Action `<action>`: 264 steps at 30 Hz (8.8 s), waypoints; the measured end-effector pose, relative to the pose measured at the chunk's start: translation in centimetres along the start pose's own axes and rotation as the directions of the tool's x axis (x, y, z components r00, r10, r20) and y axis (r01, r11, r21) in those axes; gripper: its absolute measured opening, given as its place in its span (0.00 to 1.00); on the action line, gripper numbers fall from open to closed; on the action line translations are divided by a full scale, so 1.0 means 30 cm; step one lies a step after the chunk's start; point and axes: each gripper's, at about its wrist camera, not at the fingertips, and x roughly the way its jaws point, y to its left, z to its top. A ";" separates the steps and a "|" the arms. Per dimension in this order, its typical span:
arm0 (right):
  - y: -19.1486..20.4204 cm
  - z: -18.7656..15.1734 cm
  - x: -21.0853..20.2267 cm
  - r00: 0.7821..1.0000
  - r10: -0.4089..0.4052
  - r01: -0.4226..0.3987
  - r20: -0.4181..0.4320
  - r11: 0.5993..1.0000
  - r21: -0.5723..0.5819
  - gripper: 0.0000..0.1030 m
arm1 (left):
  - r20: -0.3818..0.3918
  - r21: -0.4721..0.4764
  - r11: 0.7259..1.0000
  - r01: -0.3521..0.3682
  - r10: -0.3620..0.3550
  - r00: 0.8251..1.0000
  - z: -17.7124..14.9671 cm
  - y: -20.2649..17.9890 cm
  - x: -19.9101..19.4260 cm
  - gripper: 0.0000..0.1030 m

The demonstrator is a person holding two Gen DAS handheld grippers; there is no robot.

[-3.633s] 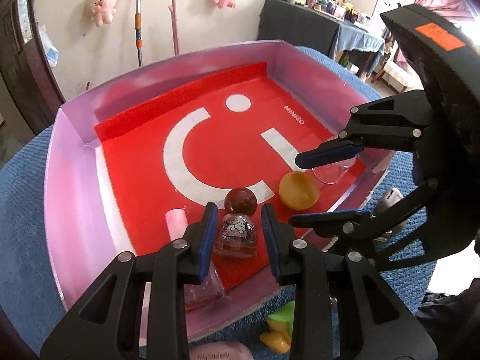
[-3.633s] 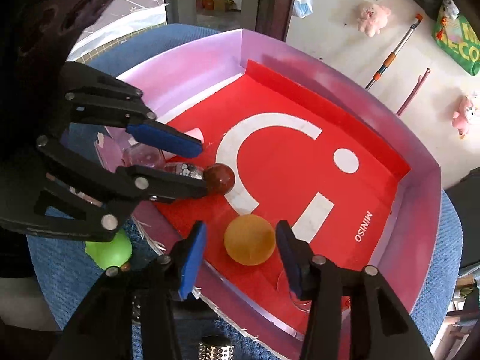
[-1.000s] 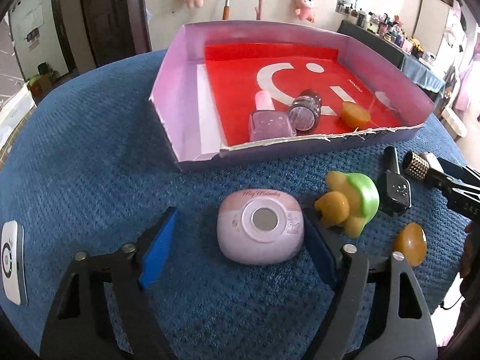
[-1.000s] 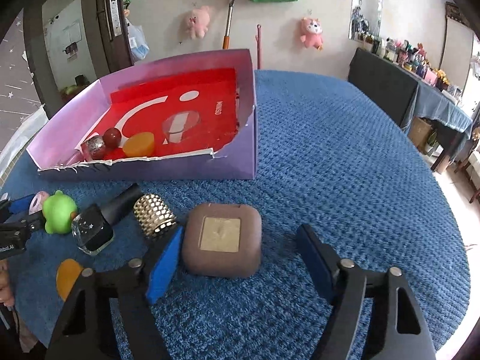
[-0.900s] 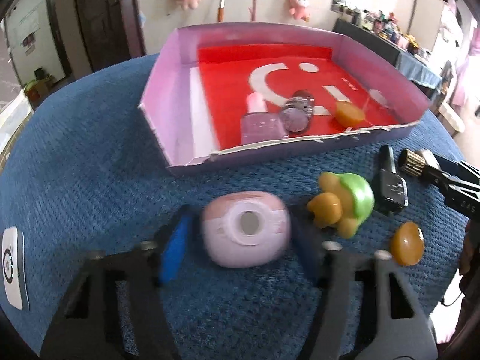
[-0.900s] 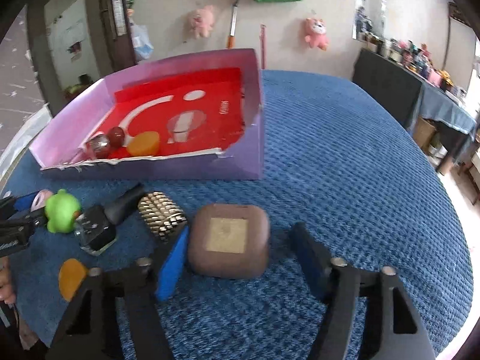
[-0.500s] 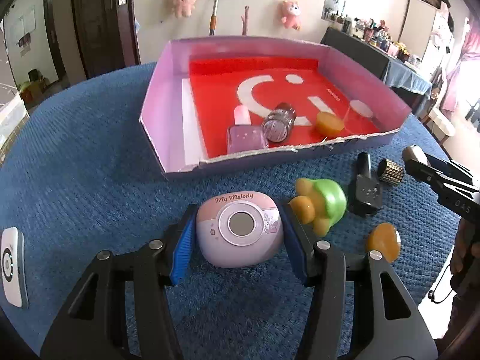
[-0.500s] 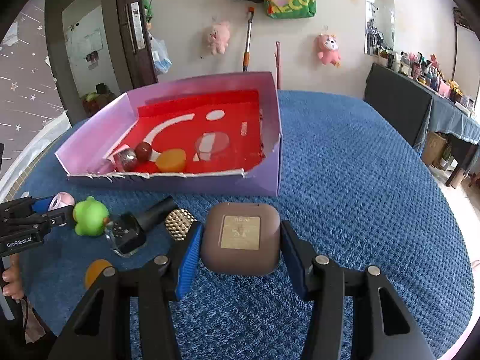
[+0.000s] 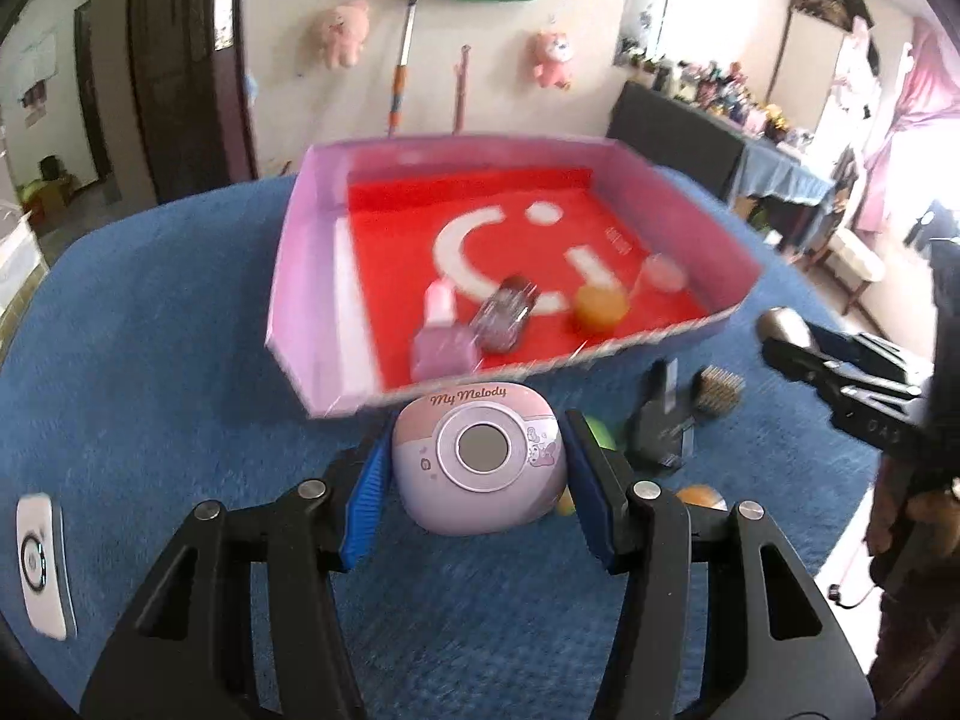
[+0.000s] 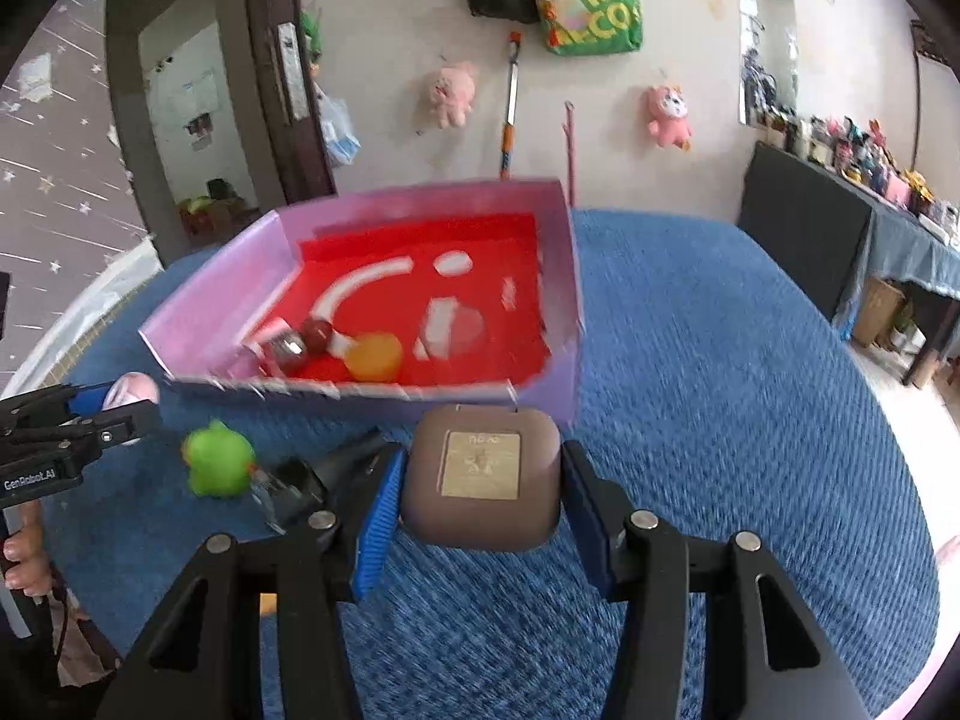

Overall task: Organize rigid objects
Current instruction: 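Carry the pink compact and brown case into the tray and open both tools, then withdraw both tools from the tray toward the remaining objects, then grasp the green frog toy with left tool while right tool grasps the gold studded cylinder, then carry the frog toy and gold cylinder into the tray and open both tools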

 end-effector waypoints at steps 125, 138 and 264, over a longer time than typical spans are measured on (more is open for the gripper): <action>0.108 -0.032 -0.198 0.984 0.011 0.004 0.180 0.997 -0.079 1.00 | 0.232 -0.001 0.999 -0.051 0.050 0.971 -0.097 -0.139 -0.108 0.94; 0.073 -0.088 -0.069 0.996 0.019 -0.014 0.088 0.998 -0.053 1.00 | 0.117 -0.009 0.999 -0.035 0.036 0.993 -0.124 -0.125 0.012 0.94; 0.169 0.456 0.695 0.891 0.055 -0.151 -0.451 0.972 -0.179 0.36 | -0.354 0.222 0.975 -0.018 0.098 0.930 0.376 0.100 0.505 0.48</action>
